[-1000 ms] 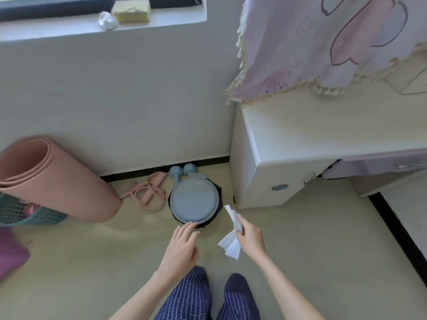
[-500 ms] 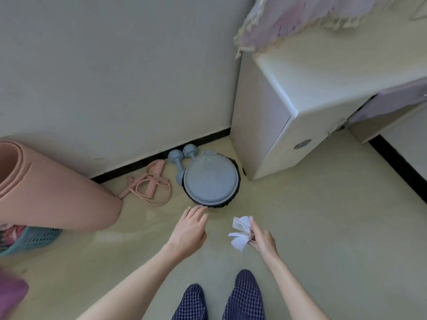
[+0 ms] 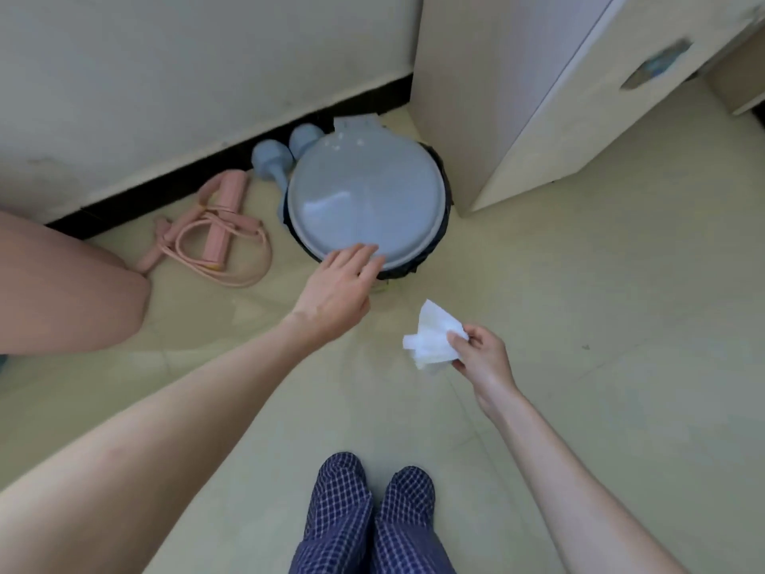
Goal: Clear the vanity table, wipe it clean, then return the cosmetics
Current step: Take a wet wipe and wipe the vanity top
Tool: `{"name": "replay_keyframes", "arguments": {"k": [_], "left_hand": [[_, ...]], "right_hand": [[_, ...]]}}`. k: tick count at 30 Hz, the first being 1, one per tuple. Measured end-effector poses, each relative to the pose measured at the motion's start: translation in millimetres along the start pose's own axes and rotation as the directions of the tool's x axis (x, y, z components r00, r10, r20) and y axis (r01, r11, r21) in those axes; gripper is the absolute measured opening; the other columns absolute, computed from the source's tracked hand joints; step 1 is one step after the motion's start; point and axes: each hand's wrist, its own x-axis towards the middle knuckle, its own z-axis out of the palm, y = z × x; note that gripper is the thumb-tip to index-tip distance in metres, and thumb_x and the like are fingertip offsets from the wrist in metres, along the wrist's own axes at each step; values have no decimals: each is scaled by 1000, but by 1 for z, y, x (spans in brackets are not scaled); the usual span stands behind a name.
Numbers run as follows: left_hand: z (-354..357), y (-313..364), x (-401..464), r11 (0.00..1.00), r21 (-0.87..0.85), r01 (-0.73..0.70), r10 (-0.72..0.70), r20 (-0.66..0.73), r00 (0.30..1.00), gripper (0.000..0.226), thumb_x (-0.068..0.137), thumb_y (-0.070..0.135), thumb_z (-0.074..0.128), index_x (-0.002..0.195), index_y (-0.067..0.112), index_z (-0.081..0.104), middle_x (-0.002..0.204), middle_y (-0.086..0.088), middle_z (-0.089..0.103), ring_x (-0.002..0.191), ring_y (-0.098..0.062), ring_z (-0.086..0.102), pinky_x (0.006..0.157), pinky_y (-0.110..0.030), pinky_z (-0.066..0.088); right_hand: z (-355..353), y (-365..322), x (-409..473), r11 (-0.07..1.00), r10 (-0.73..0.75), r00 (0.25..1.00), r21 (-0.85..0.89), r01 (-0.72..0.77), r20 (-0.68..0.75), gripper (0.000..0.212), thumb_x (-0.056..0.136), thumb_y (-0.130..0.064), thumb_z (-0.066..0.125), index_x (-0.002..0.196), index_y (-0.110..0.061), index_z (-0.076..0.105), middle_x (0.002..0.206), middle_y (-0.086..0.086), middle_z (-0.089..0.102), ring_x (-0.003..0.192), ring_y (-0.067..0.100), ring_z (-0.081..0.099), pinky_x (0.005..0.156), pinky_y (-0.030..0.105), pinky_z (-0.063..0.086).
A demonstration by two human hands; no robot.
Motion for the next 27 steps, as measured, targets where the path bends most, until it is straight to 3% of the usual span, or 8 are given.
{"name": "replay_keyframes", "arguments": {"k": [3,7,11,15,21,27], "left_hand": [[44,-17,18,997,64,-40,43,-48,998,60,68,2,70,125,-2,53,130,-22,53,119,-38,51,96,-50,42],[88,-38,36,991,110,-79,96,-154,983,59,77,20,74,129,2,51,133,-18,52,122,-35,50,99,-50,40],[114,-57,44,964,210,-163,225,-317,921,48,79,21,68,122,3,57,126,-16,57,115,-33,55,95,-43,41],[124,-65,51,949,252,-189,280,-395,875,47,77,22,75,117,3,61,121,-15,60,110,-32,57,90,-40,42],[115,-66,54,959,214,-184,250,-342,906,61,60,23,86,114,6,63,117,-11,63,106,-29,60,82,-36,50],[90,-63,52,950,232,-208,280,-342,897,51,73,28,77,116,5,62,118,-12,63,107,-29,60,84,-37,51]], "right_hand": [[6,26,47,1000,-27,1000,-12,27,-6,7,89,-15,59,82,-14,60,89,8,64,83,20,59,89,43,48],[12,41,103,987,-10,998,161,0,58,4,93,-7,52,90,-5,54,91,9,62,82,17,61,75,27,52],[13,45,153,967,1,998,254,-15,57,21,93,-5,51,114,-4,49,102,13,60,86,21,62,69,28,51],[11,42,182,959,-33,998,281,17,55,29,93,-2,49,120,-13,50,107,12,61,86,22,63,70,31,51],[8,39,184,902,11,992,428,-63,123,22,94,-2,41,109,-8,56,96,12,62,84,25,62,73,35,50],[-15,24,153,856,76,986,497,-142,151,20,92,-3,42,110,-2,52,92,17,60,83,30,61,75,40,51]]}}
